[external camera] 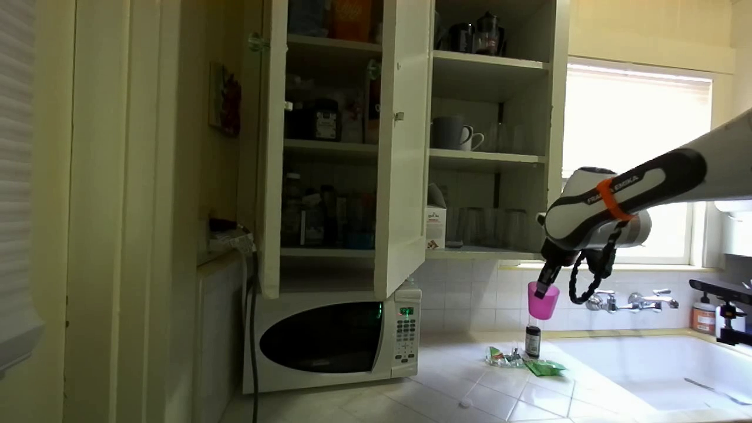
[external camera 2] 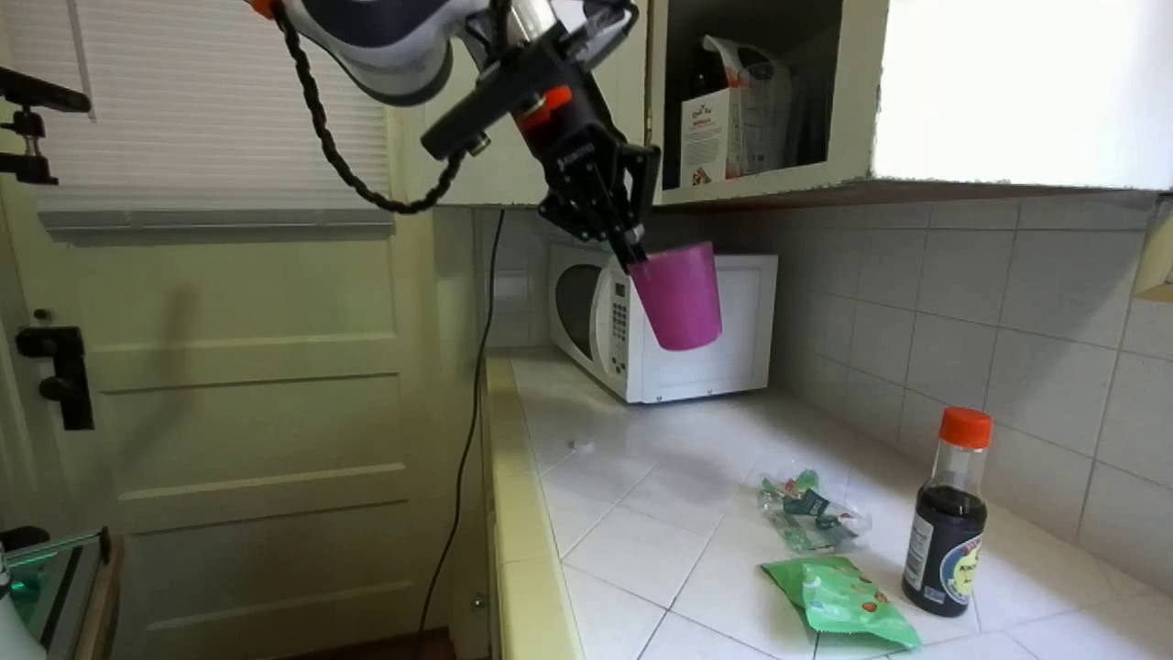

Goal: Open up the drawer and place an object in there and it was not done smoothly

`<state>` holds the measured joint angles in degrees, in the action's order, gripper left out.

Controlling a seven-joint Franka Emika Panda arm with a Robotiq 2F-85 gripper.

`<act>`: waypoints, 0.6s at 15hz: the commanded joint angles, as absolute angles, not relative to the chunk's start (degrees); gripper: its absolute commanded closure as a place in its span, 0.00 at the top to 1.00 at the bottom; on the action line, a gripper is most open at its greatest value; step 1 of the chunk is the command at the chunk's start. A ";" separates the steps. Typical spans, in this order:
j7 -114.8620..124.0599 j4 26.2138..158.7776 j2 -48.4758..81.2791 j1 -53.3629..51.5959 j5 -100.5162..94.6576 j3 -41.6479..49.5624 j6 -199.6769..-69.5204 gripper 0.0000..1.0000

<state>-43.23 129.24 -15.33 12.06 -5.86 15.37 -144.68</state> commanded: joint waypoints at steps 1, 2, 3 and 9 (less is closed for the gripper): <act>-55.61 132.80 -24.64 7.64 0.00 19.57 -142.16 0.01; -58.05 132.37 -26.06 7.16 -0.20 20.23 -142.25 0.01; -60.76 131.66 -26.83 6.41 -0.27 21.05 -142.58 0.01; -78.03 114.97 -23.47 0.53 2.20 24.87 -127.11 0.01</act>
<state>-71.79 124.47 -26.84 3.18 -0.55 23.62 -136.92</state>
